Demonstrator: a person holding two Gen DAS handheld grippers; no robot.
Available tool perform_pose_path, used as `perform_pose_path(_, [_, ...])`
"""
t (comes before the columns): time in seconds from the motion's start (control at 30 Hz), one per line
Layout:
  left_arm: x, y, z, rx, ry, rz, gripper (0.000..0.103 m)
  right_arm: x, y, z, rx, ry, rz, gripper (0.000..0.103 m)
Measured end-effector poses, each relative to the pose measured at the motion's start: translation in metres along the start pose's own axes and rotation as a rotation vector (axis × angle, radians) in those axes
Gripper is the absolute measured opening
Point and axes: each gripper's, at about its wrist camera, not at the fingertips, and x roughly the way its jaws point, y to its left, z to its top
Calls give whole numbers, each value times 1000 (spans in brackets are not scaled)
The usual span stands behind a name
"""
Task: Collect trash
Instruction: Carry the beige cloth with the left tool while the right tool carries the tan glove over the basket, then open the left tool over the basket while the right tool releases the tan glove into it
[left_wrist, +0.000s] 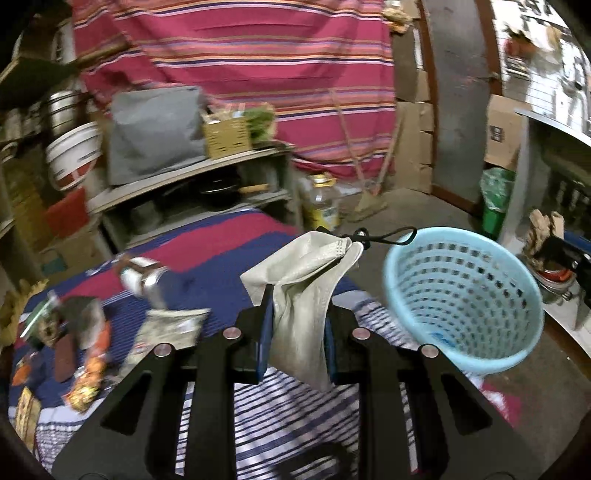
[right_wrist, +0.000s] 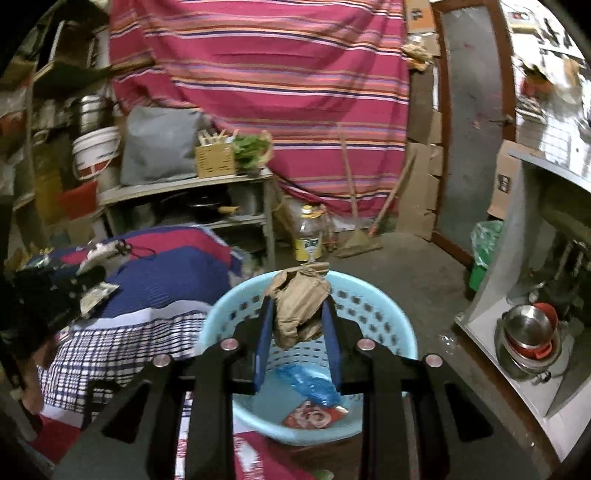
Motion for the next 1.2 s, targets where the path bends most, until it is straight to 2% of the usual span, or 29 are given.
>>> perform_pose_path(0.43, [52,-84,22,46,60,-206,22,24,-45,-4,86,28,-33,27])
perform_pose_path(0.67, [71,-113,32,93,81,-249,24,31,-57,-9,114,39,-48,27])
perform_pose_path(0.73, [72,-117,36,101,77,-242,32,33,-59,-9,123,42,-47,27])
perform_pose_path(0.87, [73,-113,38,86,91,-258,40,35,-59,-9,119,45,-46,27])
perform_pose_path(1.0, [70,-107,37,80,74,-250,56,39,-56,-11,118,51,-41,27])
perform_pose_path(1.17, [66,-92,39,42,64,-229,62,42,-54,-12,114,62,-36,27])
perform_pose_path(1.2, [63,-87,39,34,55,-215,66,42,-54,-12,112,63,-35,27])
